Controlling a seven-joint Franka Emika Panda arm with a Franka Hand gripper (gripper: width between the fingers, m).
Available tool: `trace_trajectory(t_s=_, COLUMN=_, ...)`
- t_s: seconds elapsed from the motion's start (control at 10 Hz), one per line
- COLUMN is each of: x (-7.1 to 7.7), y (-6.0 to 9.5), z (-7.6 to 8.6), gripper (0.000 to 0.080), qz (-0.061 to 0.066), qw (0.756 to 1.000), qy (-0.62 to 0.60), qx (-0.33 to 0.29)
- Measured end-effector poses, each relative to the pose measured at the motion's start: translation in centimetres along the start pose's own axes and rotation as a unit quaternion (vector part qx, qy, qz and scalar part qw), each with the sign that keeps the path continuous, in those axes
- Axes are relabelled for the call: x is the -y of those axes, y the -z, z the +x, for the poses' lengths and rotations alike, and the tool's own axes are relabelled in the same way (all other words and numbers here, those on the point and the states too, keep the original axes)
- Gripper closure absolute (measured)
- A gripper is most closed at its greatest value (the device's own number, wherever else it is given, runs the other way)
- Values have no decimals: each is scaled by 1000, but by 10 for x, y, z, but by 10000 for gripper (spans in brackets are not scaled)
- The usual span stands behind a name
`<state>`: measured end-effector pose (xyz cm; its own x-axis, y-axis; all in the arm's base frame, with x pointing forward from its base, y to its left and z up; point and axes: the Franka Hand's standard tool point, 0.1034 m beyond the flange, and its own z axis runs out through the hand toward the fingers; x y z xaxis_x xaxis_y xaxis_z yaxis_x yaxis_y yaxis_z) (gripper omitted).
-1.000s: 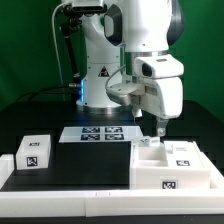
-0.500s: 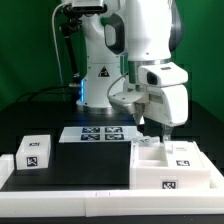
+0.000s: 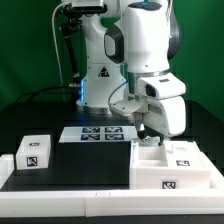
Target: Assemble cabinet
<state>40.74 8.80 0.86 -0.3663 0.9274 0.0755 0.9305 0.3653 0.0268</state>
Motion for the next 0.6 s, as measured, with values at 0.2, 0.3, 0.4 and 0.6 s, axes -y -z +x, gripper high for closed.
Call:
trace_trajectory(t_s=0.2, x=-1, y=0, z=0, gripper=198, qz=0, qw=1000, qy=-3, qx=0)
trace_trajectory(t_s=0.3, x=-1, y=0, z=-1, gripper=198, qz=0, qw=1000, qy=-3, qx=0)
trace_trajectory(t_s=0.4, x=-1, y=0, z=-1, gripper=397, qz=0, qw=1000, qy=-4, qx=0)
trace_trajectory(t_s=0.6, x=-1, y=1, z=-2, gripper=532, qz=0, qw=1000, qy=-11, qx=0)
